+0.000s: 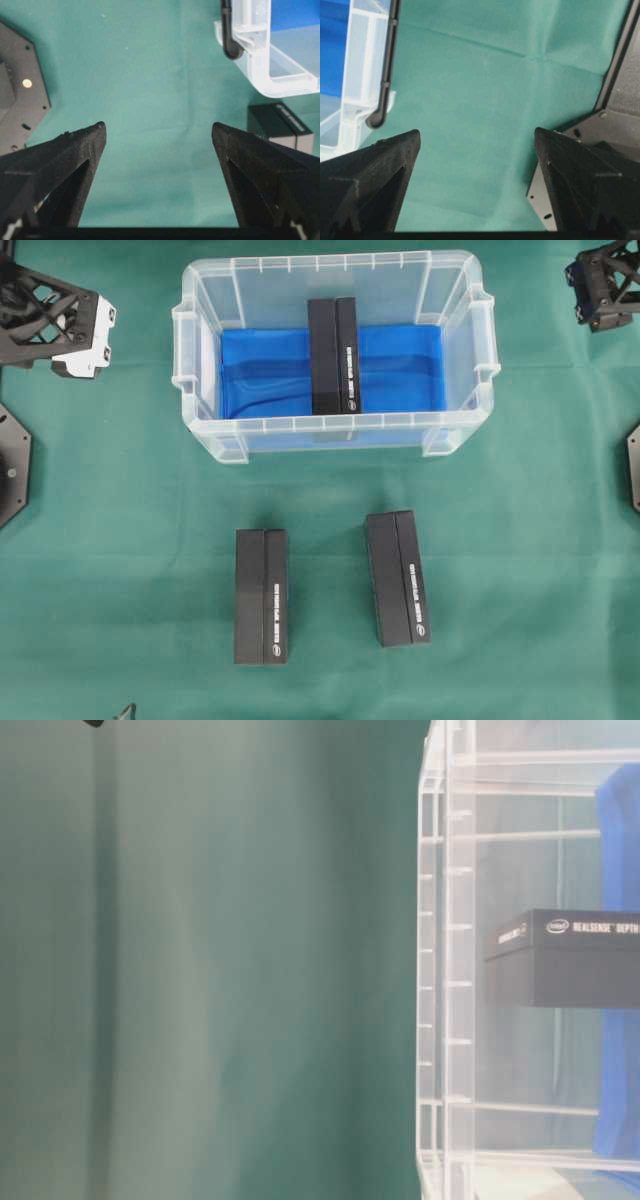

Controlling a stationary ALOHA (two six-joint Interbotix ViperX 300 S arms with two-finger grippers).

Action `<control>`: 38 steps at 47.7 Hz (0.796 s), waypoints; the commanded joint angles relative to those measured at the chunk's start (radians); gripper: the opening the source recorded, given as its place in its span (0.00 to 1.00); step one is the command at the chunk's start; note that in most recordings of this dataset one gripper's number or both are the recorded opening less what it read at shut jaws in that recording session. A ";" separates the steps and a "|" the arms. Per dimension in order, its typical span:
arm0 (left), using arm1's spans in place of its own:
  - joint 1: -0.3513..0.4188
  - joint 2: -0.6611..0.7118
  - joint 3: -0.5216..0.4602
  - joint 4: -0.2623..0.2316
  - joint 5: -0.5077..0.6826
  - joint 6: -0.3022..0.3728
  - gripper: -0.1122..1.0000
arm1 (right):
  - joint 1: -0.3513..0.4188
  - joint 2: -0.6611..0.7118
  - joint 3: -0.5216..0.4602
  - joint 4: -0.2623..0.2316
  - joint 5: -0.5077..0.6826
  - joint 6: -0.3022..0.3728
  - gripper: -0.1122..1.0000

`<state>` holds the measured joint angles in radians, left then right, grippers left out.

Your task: Take the box out of the case with both arms.

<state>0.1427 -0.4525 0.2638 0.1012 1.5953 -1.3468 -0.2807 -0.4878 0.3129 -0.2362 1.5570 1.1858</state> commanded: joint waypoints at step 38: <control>0.006 -0.009 0.021 0.003 -0.003 -0.003 0.84 | -0.003 0.014 0.012 0.015 -0.031 0.003 0.91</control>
<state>0.1442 -0.4525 0.2945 0.1012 1.5938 -1.3499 -0.2823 -0.4694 0.3329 -0.2224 1.5386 1.1873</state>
